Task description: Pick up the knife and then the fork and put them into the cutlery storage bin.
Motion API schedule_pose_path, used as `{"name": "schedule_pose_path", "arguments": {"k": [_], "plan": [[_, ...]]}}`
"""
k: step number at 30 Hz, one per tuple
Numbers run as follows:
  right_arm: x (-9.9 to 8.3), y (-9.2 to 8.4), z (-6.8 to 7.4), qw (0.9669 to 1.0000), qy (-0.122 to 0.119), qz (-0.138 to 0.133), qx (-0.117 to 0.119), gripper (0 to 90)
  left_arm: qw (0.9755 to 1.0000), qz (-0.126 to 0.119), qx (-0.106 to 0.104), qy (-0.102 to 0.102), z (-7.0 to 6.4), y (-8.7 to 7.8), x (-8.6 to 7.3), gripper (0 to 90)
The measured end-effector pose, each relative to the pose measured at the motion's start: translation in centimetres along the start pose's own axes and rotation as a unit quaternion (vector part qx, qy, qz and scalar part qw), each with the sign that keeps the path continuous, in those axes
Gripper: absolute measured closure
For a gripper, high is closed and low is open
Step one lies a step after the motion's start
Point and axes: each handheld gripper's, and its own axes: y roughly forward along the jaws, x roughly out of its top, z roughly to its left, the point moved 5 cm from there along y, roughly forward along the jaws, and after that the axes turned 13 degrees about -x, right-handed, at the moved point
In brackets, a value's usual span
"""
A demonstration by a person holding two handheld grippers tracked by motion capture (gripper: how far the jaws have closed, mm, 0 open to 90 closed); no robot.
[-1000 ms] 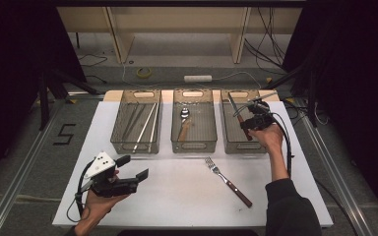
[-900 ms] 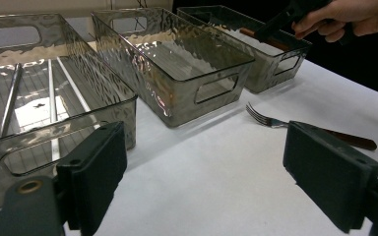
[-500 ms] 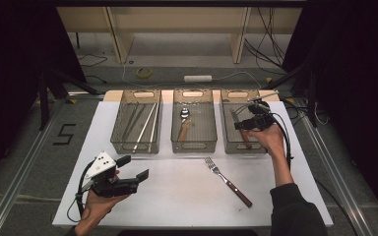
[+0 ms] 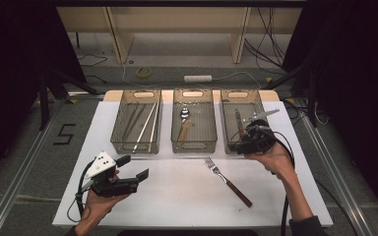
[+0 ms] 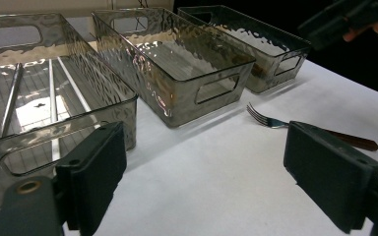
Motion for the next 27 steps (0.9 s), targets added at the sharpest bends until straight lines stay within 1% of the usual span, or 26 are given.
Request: {"name": "schedule_pose_path", "arguments": {"k": [3,5,7,8,9,11,16,21,23,27], "plan": [[-1.2,-0.4,1.4,0.9998,-0.013,0.003,0.012,34.6,1.0000,-0.002,-0.001,-0.001,0.0,0.0,0.1,15.8],[-1.9,-0.4,2.1,0.9994,-0.019,0.012,0.025,34.4,1.0000,-0.001,-0.001,0.001,-0.1,0.0,0.1,15.8],[-2.5,-0.5,2.6,0.9991,-0.026,0.019,0.027,34.3,1.0000,-0.002,-0.002,0.002,-0.1,-0.1,0.1,15.8],[-2.8,-0.4,2.8,0.9987,-0.032,0.027,0.027,33.9,1.0000,-0.003,-0.002,0.003,-0.1,-0.1,0.1,15.8],[-3.1,-0.4,3.0,0.9985,-0.038,0.030,0.027,33.9,1.0000,-0.003,-0.003,0.003,-0.1,-0.1,0.1,15.8],[-3.6,-0.3,3.3,0.9977,-0.043,0.043,0.031,33.9,1.0000,-0.002,-0.002,0.002,-0.1,-0.1,0.1,15.8],[-5.0,0.1,4.0,0.9949,-0.063,0.075,0.026,34.5,1.0000,-0.003,-0.002,0.002,-0.1,-0.2,0.1,15.8],[-6.1,0.6,4.6,0.9906,-0.086,0.104,0.022,39.9,1.0000,-0.002,-0.002,0.003,-0.2,-0.1,0.1,15.8],[-6.5,0.7,4.8,0.9893,-0.090,0.113,0.023,42.0,1.0000,-0.004,-0.003,0.003,-0.2,-0.2,0.2,15.8],[-7.4,1.1,4.9,0.9866,-0.097,0.131,0.014,46.2,1.0000,-0.004,-0.003,0.003,-0.2,-0.2,0.1,15.8]]}}
